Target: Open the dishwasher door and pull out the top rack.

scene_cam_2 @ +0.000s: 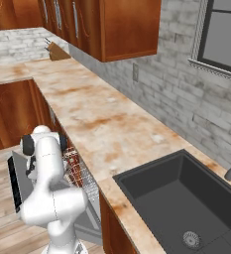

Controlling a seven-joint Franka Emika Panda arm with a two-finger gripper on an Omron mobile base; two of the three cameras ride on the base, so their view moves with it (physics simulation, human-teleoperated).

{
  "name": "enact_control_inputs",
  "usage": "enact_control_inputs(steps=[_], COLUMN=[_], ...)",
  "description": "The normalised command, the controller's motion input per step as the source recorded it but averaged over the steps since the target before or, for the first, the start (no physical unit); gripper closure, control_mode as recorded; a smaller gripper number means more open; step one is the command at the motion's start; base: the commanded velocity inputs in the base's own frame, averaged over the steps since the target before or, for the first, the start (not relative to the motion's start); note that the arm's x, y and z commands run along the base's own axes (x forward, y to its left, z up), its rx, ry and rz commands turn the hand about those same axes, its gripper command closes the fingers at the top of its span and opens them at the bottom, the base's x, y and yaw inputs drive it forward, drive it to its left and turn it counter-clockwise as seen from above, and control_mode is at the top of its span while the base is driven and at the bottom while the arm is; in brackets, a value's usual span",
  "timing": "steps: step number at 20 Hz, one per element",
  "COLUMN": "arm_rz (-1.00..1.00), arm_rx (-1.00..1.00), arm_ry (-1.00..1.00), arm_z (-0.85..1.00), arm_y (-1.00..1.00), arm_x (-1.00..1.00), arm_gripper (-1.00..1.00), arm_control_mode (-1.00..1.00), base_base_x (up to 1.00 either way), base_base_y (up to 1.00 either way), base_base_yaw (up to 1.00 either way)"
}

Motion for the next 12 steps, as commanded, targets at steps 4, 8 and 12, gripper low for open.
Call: enact_control_inputs(steps=[4, 8, 12], arm_rz=[0.36, 0.35, 0.30], arm_rx=[0.50, 0.49, 0.52], arm_ry=[0.78, 0.78, 0.78], arm_z=[0.00, 0.00, 0.00], arm_y=[0.00, 0.00, 0.00], arm_x=[-0.79, -0.77, -0.61], arm_gripper=[-1.00, -1.00, -1.00], arm_control_mode=[-1.00, -1.00, -1.00], base_base_x=[0.00, 0.00, 0.00], base_base_y=[0.00, 0.00, 0.00], base_base_yaw=[0.00, 0.00, 0.00])
